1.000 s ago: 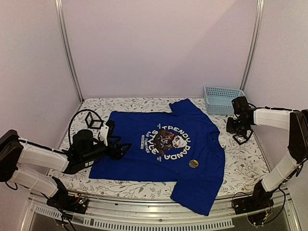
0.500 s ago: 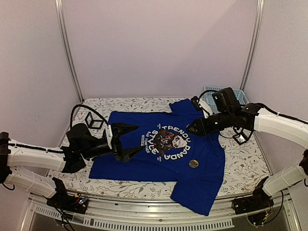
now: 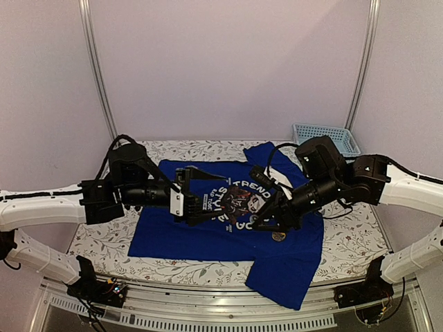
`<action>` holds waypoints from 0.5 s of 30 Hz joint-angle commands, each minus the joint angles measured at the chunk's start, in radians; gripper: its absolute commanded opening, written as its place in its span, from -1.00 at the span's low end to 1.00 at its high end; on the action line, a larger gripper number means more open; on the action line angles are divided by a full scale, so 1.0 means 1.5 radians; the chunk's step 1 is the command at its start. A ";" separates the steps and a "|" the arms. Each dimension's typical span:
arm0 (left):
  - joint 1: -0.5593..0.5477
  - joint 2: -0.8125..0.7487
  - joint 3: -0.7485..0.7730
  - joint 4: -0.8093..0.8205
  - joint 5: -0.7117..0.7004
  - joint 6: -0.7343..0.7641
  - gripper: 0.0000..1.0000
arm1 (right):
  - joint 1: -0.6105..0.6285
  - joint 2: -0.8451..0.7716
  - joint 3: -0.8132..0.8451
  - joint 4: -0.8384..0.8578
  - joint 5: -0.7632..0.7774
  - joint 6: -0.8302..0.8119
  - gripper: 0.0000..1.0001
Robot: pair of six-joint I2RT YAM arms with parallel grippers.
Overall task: Pin the brooch onto the clothing
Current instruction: Pass from the right arm to the left
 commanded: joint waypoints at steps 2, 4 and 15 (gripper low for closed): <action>-0.073 0.031 0.068 -0.154 -0.001 0.122 0.47 | 0.029 -0.006 0.017 -0.017 -0.030 0.008 -0.38; -0.090 0.044 0.070 -0.156 -0.012 0.142 0.42 | 0.043 0.000 0.022 -0.014 -0.033 0.012 -0.37; -0.139 0.064 0.038 -0.100 -0.060 0.205 0.20 | 0.057 0.040 0.046 -0.013 -0.048 0.007 -0.41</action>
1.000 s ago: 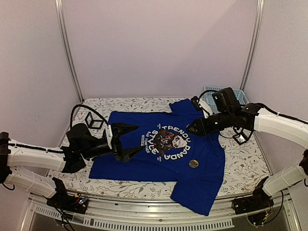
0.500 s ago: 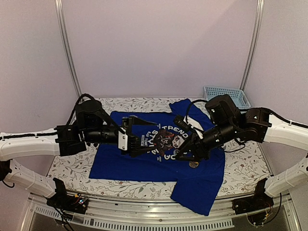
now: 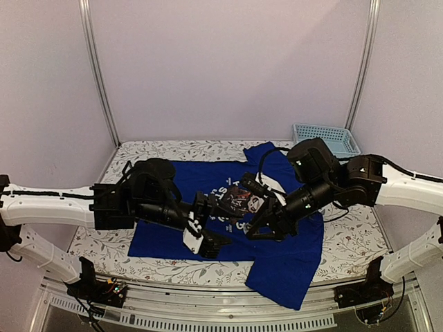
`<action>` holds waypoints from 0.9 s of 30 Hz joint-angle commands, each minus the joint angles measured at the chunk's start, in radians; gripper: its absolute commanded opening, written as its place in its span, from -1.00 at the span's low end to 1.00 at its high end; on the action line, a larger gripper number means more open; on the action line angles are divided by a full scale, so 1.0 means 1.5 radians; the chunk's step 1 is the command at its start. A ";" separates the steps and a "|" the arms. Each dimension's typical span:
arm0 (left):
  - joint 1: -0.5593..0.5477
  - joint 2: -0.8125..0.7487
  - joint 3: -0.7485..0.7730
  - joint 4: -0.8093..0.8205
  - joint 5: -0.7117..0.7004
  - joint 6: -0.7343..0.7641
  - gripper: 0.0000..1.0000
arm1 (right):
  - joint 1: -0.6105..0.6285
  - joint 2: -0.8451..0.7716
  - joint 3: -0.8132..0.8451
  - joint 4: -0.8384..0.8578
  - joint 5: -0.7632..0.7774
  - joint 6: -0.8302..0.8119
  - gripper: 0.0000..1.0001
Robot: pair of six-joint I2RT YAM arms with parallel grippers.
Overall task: Pin the brooch onto the clothing
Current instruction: Pass from the right arm to the left
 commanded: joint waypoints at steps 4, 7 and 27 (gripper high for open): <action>-0.031 -0.008 -0.059 0.145 -0.042 0.057 0.09 | 0.006 0.032 0.028 -0.004 -0.021 -0.004 -0.40; -0.033 0.005 -0.050 0.125 -0.031 0.055 0.02 | 0.007 0.039 0.032 -0.002 -0.020 -0.004 -0.39; -0.043 0.033 -0.050 0.130 -0.082 0.063 -0.62 | 0.017 0.063 0.052 -0.013 -0.019 -0.018 -0.39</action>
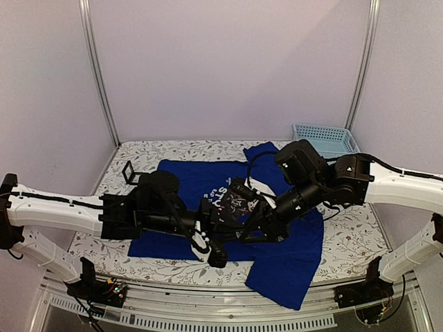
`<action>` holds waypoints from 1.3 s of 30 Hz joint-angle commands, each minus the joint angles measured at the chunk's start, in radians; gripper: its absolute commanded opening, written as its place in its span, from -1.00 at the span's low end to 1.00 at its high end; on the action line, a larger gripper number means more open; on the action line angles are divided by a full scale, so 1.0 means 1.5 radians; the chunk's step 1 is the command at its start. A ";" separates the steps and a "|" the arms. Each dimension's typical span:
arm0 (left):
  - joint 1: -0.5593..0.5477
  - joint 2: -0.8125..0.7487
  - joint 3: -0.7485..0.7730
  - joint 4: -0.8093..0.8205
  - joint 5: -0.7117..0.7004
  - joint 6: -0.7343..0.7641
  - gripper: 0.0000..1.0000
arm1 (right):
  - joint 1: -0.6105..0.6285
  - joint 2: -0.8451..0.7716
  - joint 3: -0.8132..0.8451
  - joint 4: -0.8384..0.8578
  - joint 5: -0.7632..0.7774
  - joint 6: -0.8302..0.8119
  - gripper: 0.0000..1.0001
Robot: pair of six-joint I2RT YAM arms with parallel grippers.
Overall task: Pin the brooch onto the clothing
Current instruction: Pass from the right arm to the left, then pass from the left arm to the right
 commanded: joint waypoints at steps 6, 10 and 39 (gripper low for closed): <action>-0.019 0.001 -0.011 0.039 -0.008 -0.003 -1.00 | 0.006 0.019 0.028 -0.006 -0.010 -0.017 -0.39; -0.021 -0.013 -0.025 0.057 -0.012 -0.058 -1.00 | 0.006 0.026 0.029 -0.008 -0.004 -0.036 -0.35; 0.091 -0.073 -0.115 0.246 0.092 -0.830 -1.00 | 0.004 -0.152 -0.066 0.185 0.138 -0.073 0.27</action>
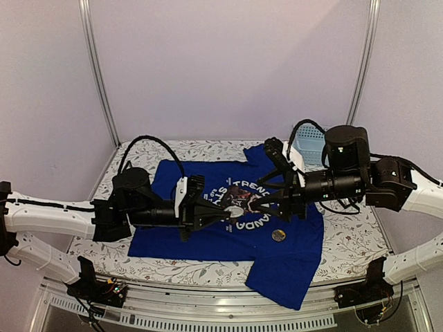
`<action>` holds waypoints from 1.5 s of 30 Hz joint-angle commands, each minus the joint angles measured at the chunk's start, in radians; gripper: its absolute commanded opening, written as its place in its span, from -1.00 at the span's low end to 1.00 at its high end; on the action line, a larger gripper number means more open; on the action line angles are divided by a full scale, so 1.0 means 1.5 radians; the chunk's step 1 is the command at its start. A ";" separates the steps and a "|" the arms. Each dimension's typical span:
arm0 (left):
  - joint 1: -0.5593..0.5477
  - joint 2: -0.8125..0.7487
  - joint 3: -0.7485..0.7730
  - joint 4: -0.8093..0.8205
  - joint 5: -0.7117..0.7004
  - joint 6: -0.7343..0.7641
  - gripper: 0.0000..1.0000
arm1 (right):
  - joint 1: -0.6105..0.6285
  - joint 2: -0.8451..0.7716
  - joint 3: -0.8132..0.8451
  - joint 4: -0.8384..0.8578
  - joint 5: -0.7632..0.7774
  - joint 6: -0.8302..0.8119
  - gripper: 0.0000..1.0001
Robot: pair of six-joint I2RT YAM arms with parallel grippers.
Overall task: Pin the brooch onto the clothing
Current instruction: Pass from the left arm to the right
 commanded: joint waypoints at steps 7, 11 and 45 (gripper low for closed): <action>0.016 -0.012 -0.009 0.040 0.030 -0.056 -1.00 | 0.001 0.084 0.002 0.034 -0.113 0.001 -0.29; 0.017 -0.013 -0.011 0.047 0.026 -0.050 -1.00 | 0.001 0.084 -0.010 0.048 -0.095 -0.002 -0.61; 0.023 -0.055 -0.109 0.257 0.074 -0.158 -1.00 | 0.001 0.059 -0.100 0.284 -0.086 0.156 -0.57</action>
